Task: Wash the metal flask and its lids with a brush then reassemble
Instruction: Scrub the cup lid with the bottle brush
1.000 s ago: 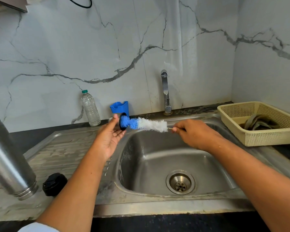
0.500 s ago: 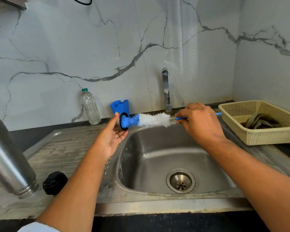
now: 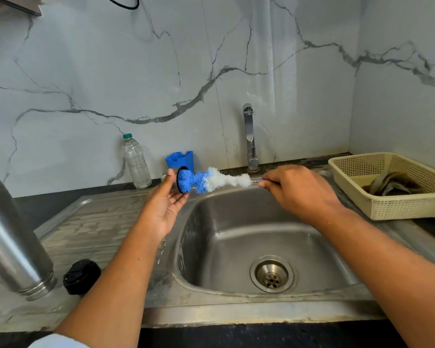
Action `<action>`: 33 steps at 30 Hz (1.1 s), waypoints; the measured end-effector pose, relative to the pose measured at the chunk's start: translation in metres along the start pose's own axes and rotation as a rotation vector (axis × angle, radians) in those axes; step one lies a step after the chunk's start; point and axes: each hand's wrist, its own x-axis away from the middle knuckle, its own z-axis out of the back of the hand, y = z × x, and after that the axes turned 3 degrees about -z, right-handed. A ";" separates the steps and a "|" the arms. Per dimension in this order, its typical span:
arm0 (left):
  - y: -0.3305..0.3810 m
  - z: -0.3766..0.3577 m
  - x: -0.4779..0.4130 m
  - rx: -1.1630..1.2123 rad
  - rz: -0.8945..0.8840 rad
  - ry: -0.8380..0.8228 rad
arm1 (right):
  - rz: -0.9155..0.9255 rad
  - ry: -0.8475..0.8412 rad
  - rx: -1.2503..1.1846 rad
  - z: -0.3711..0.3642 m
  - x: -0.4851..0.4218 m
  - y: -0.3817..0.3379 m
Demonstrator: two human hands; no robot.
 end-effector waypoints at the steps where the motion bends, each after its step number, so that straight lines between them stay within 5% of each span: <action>1: 0.002 0.001 -0.001 0.024 -0.018 0.007 | -0.025 -0.020 -0.019 0.003 0.001 0.002; 13: -0.008 -0.006 0.003 -0.007 -0.001 -0.080 | -0.128 -0.268 0.047 0.009 0.005 -0.004; 21: -0.011 -0.011 0.004 0.023 0.002 -0.081 | -0.168 -0.387 -0.177 0.005 0.004 0.000; 33: -0.010 -0.009 0.000 -0.034 0.045 -0.068 | -0.230 -0.323 -0.139 0.000 0.004 0.003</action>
